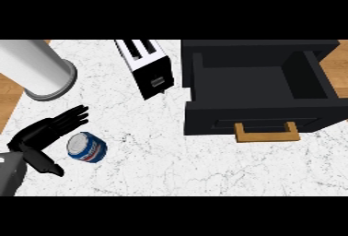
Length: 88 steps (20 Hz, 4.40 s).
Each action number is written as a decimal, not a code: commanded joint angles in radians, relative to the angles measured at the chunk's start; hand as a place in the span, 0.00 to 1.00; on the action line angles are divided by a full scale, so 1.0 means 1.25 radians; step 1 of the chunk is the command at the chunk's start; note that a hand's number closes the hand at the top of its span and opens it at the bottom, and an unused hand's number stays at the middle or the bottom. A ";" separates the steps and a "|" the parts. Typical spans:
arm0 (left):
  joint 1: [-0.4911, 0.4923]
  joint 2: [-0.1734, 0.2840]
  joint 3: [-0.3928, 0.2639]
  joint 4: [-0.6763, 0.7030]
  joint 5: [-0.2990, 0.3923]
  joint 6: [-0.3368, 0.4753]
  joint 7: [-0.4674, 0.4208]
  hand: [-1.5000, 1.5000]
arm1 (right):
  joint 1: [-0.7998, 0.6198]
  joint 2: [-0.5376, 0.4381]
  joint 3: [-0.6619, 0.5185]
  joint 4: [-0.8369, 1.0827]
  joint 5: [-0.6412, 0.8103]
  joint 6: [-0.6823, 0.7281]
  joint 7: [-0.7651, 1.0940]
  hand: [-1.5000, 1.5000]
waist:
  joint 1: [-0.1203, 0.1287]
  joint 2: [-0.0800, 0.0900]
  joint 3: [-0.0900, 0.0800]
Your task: Pick up the can, place it into the drawer and close the drawer
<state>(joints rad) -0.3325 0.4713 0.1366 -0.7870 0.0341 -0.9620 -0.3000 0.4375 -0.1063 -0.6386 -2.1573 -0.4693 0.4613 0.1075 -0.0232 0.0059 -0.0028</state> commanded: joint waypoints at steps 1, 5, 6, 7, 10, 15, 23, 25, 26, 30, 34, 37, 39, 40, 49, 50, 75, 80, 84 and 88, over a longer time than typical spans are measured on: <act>-0.033 0.010 -0.021 0.089 -0.054 -0.071 -0.144 0.00 | -0.014 0.011 0.015 -0.039 -0.007 -0.022 0.042 0.00 | -0.001 0.001 0.000; -0.040 0.005 -0.054 0.129 -0.093 -0.040 -0.193 0.00 | -0.016 -0.002 -0.010 -0.025 -0.030 -0.014 0.047 0.00 | 0.000 0.000 0.000; -0.025 -0.008 -0.062 0.163 -0.113 -0.007 -0.229 0.00 | 0.011 0.028 0.004 -0.045 -0.011 0.005 0.020 0.00 | -0.012 0.003 -0.002; -0.051 -0.016 -0.064 0.179 -0.108 -0.006 -0.221 0.00 | -0.013 -0.011 -0.024 -0.005 -0.038 0.002 0.034 0.00 | -0.008 0.002 -0.001; -0.029 -0.016 -0.091 0.193 -0.128 -0.004 -0.268 0.00 | -0.019 -0.028 -0.039 0.007 -0.066 -0.001 0.050 0.00 | -0.006 0.002 -0.001; -0.077 -0.041 -0.103 0.253 -0.121 0.017 -0.263 0.00 | 0.019 0.010 -0.027 -0.068 -0.066 0.002 0.064 0.00 | -0.013 0.002 -0.001; -0.081 -0.066 -0.116 0.284 -0.086 -0.017 -0.247 0.00 | -0.002 0.011 -0.028 -0.054 -0.049 -0.002 0.070 0.00 | 0.002 0.000 0.000; -0.113 -0.078 -0.113 0.303 -0.079 -0.007 -0.228 1.00 | 0.025 -0.014 -0.062 -0.041 -0.099 0.027 0.072 0.00 | -0.011 0.000 0.000; -0.123 -0.073 -0.112 0.300 -0.064 -0.046 -0.211 1.00 | 0.008 0.010 -0.028 -0.036 -0.054 0.037 0.050 0.00 | -0.004 0.001 0.000; -0.107 -0.083 -0.138 0.273 -0.055 -0.091 -0.192 1.00 | -0.002 -0.004 -0.054 -0.008 -0.065 0.027 0.054 0.00 | 0.005 -0.001 0.001; -0.092 -0.112 -0.156 0.209 -0.028 -0.116 -0.189 1.00 | 0.032 0.012 -0.058 -0.044 -0.093 0.026 0.076 0.00 | 0.009 -0.007 0.001; -0.122 -0.187 -0.043 0.250 0.075 0.104 -0.119 1.00 | 0.054 0.033 -0.059 -0.025 -0.096 0.065 0.047 0.00 | 0.005 -0.006 0.002; -0.091 -0.204 0.037 0.253 0.133 0.257 -0.114 1.00 | 0.043 0.039 -0.061 -0.049 -0.076 0.027 0.060 0.00 | 0.026 -0.009 0.003; -0.080 -0.219 0.080 0.262 0.158 0.345 -0.132 1.00 | 0.048 0.045 -0.055 -0.070 -0.087 0.023 0.067 0.00 | 0.028 -0.008 0.001; -0.124 -0.353 0.093 0.014 0.208 0.635 -0.035 1.00 | 0.042 0.084 -0.036 -0.127 -0.050 -0.001 0.096 0.00 | 0.027 -0.011 0.003; -0.111 -0.366 0.087 -0.042 0.213 0.652 -0.026 1.00 | 0.026 0.077 -0.052 -0.073 -0.031 0.016 0.060 0.00 | 0.031 -0.012 0.004; -0.318 -0.377 -0.171 -0.462 0.147 1.090 0.409 1.00 | 0.001 0.040 -0.053 -0.099 -0.081 -0.015 0.118 0.00 | 0.010 -0.005 0.002; -0.430 -0.377 -0.203 -0.379 0.165 1.152 0.423 1.00 | 0.065 0.084 -0.035 -0.126 -0.092 0.021 0.103 0.00 | -0.001 -0.005 0.003; -0.501 -0.377 -0.247 -0.330 0.195 1.227 0.414 1.00 | -0.012 0.054 -0.043 -0.129 -0.086 -0.020 0.151 0.00 | 0.003 -0.005 0.002; -0.553 -0.377 -0.189 -0.244 0.196 1.169 0.386 1.00 | -0.023 0.046 -0.057 -0.102 -0.114 -0.018 0.168 0.00 | 0.007 -0.004 0.002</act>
<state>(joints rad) -0.9577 0.0000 -0.1255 -1.1535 0.2768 0.5121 0.1771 0.4363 -0.0338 -0.7039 -2.2853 -0.5872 0.4622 0.2792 -0.0198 0.0010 0.0003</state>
